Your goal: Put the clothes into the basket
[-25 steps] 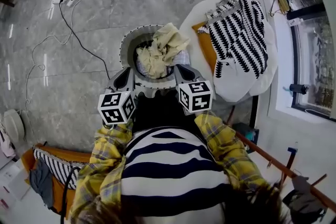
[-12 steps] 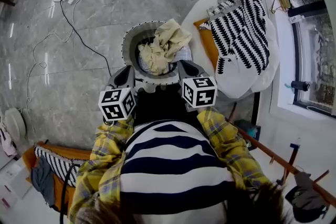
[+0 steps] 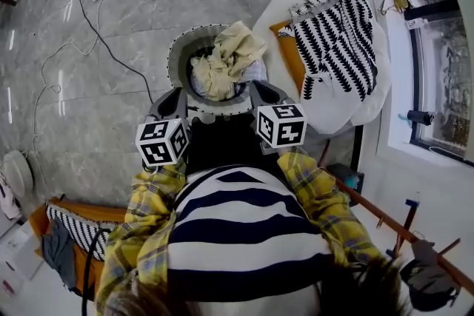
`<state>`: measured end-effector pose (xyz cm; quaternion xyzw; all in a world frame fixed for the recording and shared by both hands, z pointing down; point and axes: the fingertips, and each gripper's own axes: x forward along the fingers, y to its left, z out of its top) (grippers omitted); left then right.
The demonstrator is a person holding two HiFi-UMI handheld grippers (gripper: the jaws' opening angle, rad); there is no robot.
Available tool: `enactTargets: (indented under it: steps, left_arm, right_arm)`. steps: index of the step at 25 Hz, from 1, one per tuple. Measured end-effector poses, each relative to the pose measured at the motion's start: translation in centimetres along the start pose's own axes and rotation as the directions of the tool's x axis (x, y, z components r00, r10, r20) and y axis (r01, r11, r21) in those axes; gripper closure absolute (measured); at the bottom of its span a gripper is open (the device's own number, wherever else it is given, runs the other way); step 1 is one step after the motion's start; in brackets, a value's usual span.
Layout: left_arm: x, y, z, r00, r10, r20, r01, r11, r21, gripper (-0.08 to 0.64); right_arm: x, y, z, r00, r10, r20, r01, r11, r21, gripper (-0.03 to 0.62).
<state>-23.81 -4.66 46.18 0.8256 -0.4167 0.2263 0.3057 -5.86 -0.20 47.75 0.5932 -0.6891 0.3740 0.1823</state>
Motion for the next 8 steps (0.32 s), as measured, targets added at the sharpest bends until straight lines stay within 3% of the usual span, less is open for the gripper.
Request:
enactTargets:
  steps: [8]
  left_arm:
    - [0.47, 0.32, -0.01, 1.0, -0.012, 0.003, 0.012, 1.0, -0.012, 0.54]
  right_arm:
    - [0.76, -0.15, 0.02, 1.0, 0.003, -0.017, -0.003, 1.0, 0.001, 0.566]
